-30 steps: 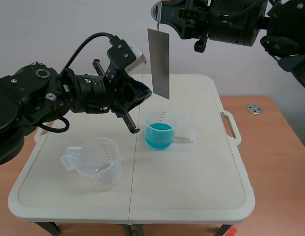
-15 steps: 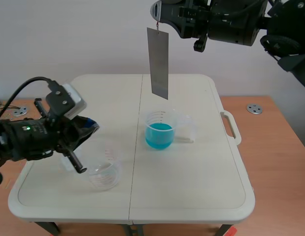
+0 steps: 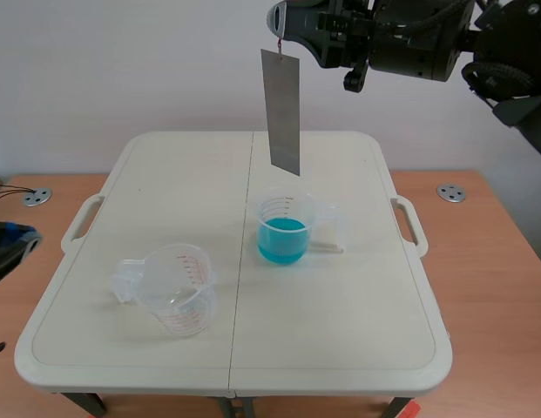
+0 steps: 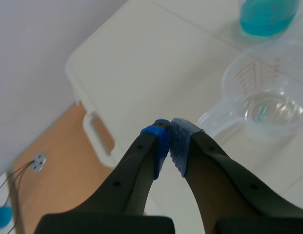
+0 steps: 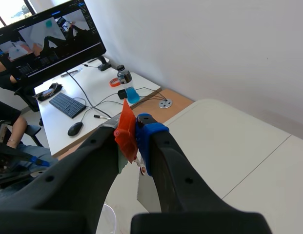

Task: Hold the metal plate by the orange handle, dip it into the blue solution, take it out and point at it, then put the plate back in the beaker on the left.
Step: 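Lower the plate into the blue solution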

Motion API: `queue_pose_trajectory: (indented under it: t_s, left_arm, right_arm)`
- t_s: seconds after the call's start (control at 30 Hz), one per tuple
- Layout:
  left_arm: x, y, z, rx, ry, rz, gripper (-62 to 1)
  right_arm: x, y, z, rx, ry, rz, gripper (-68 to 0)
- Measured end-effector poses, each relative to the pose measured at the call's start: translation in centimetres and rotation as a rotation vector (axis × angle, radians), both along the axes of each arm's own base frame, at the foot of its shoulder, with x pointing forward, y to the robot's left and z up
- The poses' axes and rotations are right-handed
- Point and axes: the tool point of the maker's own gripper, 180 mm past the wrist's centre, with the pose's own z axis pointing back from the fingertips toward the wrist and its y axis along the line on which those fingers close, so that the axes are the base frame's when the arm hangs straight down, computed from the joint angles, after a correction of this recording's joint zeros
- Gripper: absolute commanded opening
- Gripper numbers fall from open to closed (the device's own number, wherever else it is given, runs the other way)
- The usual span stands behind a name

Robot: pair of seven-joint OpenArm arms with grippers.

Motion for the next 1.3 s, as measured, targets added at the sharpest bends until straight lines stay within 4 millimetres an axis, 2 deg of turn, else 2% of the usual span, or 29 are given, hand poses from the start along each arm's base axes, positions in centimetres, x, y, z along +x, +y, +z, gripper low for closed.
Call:
queue_pose_trajectory:
  t_s: [0.23,0.33,0.53,0.8,0.93,1.2,1.3]
  left_arm:
    - [-7.2,4.2,-3.2,0.053,0.152,0.127,-58.2]
    - [-10.4,5.3,-4.5,0.059,0.229,0.19,-58.2]
    - [-16.4,5.6,-7.0,0.016,0.37,0.315,-58.2]
    - [-21.2,6.2,-9.8,-0.019,0.481,0.474,-58.2]
    - [-23.4,5.0,-11.3,-0.051,0.555,0.487,-58.2]
    - [-27.7,-0.5,-13.8,-0.151,0.714,0.42,-58.2]
    - [-28.7,-1.6,-14.2,-0.158,0.744,0.395,-58.2]
  right_arm:
    - [-0.1,0.1,-0.3,-0.014,0.009,0.005,-66.0]
    - [-0.1,0.1,-0.3,-0.015,0.01,0.005,-66.0]
    - [-0.5,0.0,-1.4,-0.015,0.038,0.004,-66.0]
    - [-0.6,-0.1,-2.3,-0.016,0.062,0.001,-66.0]
    - [-0.2,-0.5,-3.2,-0.016,0.087,-0.015,-66.0]
    - [0.7,-1.2,-5.8,-0.006,0.166,-0.05,-66.0]
    - [0.8,-1.3,-6.6,-0.002,0.19,-0.058,-66.0]
